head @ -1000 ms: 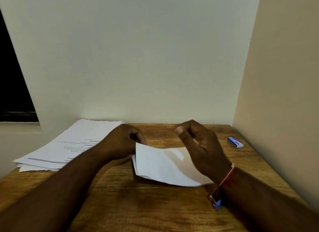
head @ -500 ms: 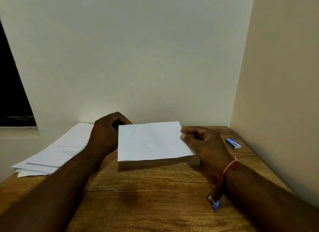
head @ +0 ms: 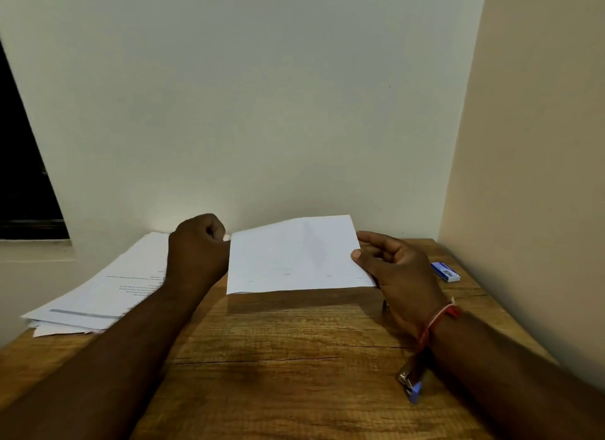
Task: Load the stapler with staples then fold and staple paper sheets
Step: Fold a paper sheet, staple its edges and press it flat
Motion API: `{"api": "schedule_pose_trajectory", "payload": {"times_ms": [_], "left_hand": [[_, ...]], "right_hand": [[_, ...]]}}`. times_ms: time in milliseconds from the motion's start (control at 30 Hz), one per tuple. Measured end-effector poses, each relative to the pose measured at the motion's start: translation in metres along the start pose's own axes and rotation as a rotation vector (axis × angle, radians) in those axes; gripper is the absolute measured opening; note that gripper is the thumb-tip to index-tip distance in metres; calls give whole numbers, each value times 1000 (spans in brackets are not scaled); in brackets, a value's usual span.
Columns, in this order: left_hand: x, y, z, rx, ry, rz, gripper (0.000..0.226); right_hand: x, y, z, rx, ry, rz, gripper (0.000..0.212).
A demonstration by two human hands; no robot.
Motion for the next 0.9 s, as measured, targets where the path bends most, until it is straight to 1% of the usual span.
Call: {"api": "schedule_pose_trajectory", "payload": {"times_ms": [67, 100, 167, 200, 267, 300, 400, 467, 500, 567, 667, 733, 800, 900], "left_hand": [[8, -2, 3, -75, -116, -15, 21], [14, -4, 6, -121, -185, 6, 15], [22, -8, 12, -240, -283, 130, 4], [27, -13, 14, -325, -337, 230, 5], [44, -19, 20, -523, -516, 503, 11], [52, -19, 22, -588, -606, 625, 17], [61, -17, 22, -686, -762, 815, 35], [64, -16, 27, -768, -901, 902, 49], [65, -13, 30, -786, -993, 938, 60], [64, -4, 39, -731, -1175, 980, 86], [62, 10, 54, -580, -1318, 959, 111], [61, 17, 63, -520, -1392, 975, 119], [64, 22, 71, -503, -1465, 997, 120], [72, 24, 82, -495, -1488, 976, 118]], "right_hand": [[-1, -5, 0, -47, -3, 118, 38], [-3, -6, 0, -63, 6, 162, 39], [-6, -10, -2, -88, 36, 213, 39], [-8, -12, -3, -99, 45, 218, 40], [-11, -15, -4, -111, 51, 235, 41], [-11, -15, -5, -113, 50, 248, 41], [-12, -14, -5, -110, 40, 267, 41], [-10, -13, -6, -113, 33, 271, 40], [-10, -12, -6, -112, 31, 263, 39], [-7, -10, -5, -102, 21, 216, 39], [-2, -6, -4, -77, -25, 169, 40], [2, -6, -3, -62, -49, 124, 39], [5, -9, -2, -48, -68, 84, 38], [8, -10, 1, -27, -90, 50, 37]]}}
Point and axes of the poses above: each hand's wrist, its own z-axis away from the middle knuckle, its own x-axis out of the palm, y = z × x, the point moved 9 cm from there along -z, towards the middle knuckle, and after that the axes turned 15 degrees about -x, right-handed, at the moved point
